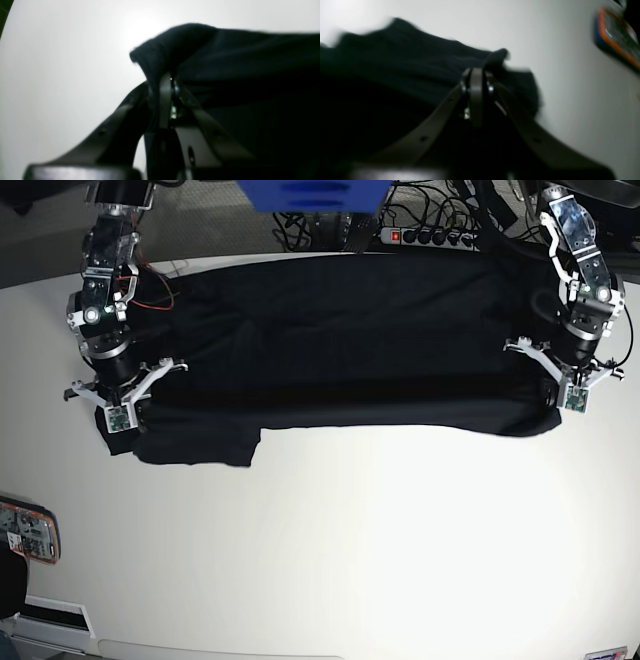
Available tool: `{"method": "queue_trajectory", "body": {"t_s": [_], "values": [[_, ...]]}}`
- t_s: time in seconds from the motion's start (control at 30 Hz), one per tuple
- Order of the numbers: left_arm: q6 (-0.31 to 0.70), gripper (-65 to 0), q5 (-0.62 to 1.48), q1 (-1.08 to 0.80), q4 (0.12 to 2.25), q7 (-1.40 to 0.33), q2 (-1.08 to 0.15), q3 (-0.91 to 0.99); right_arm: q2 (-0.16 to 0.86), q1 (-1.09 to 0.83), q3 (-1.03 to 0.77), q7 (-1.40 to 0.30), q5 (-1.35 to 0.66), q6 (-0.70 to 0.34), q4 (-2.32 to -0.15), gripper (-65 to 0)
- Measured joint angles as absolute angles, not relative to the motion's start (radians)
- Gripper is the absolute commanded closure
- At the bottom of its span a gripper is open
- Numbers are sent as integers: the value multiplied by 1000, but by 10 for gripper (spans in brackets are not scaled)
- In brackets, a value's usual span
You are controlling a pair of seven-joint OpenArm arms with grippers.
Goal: Fold the T-shirt properly
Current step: 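Lift the hem and fold it over onto the shoulders with both grippers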
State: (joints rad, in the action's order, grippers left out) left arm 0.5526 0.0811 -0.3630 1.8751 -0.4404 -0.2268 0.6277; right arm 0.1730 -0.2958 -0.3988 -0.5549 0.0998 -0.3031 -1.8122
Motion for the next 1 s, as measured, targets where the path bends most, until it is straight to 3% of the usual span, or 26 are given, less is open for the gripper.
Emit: {"method": "queue_trajectory", "body": {"t_s": [0.27,1.0], "values": [[549,0,80,-468,2006,-439,-180,657,170,-376,-402,-602,99,-306,-1873,0],[554,0,79,-607,2011,-441,-150,659,169,-536,-474,-599,91,-311,-1918,0]]}}
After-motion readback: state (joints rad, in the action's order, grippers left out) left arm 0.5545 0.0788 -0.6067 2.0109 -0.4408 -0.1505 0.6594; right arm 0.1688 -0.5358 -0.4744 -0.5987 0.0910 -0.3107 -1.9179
